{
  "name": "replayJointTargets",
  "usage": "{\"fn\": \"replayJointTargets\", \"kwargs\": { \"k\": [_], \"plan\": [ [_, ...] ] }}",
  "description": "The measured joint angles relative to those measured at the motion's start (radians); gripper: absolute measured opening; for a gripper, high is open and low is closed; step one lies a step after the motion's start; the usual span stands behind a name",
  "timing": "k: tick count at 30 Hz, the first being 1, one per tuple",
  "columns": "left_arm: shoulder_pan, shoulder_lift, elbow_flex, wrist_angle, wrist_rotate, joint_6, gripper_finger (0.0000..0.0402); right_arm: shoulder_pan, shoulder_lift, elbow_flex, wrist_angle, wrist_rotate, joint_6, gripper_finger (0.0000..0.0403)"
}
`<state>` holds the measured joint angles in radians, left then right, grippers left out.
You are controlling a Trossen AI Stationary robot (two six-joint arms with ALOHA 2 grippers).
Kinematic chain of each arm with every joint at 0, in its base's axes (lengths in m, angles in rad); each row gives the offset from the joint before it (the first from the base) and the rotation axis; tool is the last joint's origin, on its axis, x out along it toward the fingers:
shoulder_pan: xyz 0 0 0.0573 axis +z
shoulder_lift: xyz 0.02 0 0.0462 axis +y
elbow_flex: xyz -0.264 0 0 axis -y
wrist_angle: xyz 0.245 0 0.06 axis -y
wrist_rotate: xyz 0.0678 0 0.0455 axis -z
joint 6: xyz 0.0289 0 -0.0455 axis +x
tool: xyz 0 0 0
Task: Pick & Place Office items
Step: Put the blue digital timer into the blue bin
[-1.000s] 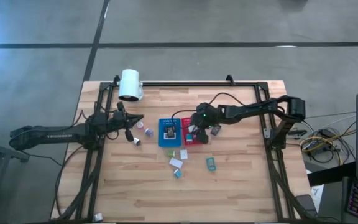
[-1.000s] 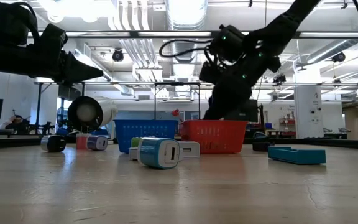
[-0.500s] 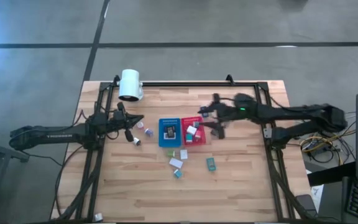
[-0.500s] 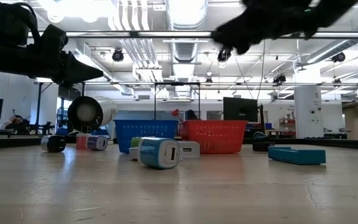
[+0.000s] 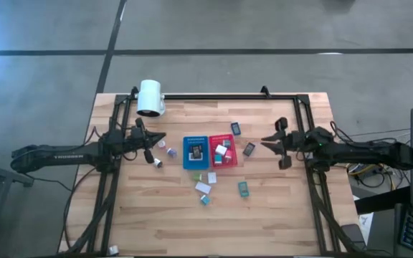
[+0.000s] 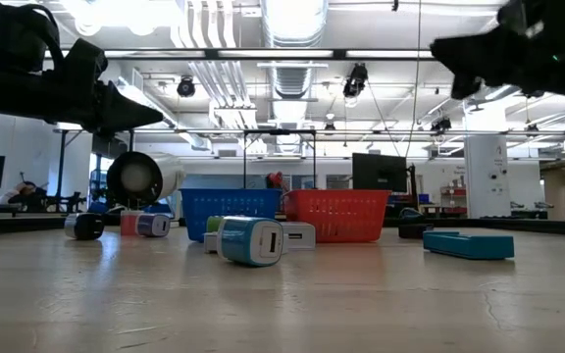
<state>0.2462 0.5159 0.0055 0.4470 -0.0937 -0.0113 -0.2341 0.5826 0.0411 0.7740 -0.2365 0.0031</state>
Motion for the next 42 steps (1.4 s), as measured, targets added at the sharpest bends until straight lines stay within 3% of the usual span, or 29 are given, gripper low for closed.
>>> {"fn": "replayJointTargets", "kwargs": {
  "k": [5, 21, 27, 42],
  "plan": [
    [0.000, 0.001, 0.000, -0.035, 0.000, -0.013, 0.0012, -0.025, -0.104, -0.032, -0.034, -0.001, -0.006, 0.0012],
    [0.000, 0.004, 0.000, -0.038, 0.000, -0.017, 0.0012, -0.026, -0.130, -0.032, -0.090, -0.005, -0.012, 0.0008],
    [0.000, 0.004, 0.000, -0.041, 0.005, -0.087, 0.0005, -0.026, -0.130, -0.032, -0.097, -0.003, -0.015, 0.0008],
    [0.000, 0.004, 0.000, -0.044, 0.011, -0.067, 0.0002, -0.027, -0.129, -0.032, -0.159, 0.106, -0.014, 0.0008]
  ]
}}
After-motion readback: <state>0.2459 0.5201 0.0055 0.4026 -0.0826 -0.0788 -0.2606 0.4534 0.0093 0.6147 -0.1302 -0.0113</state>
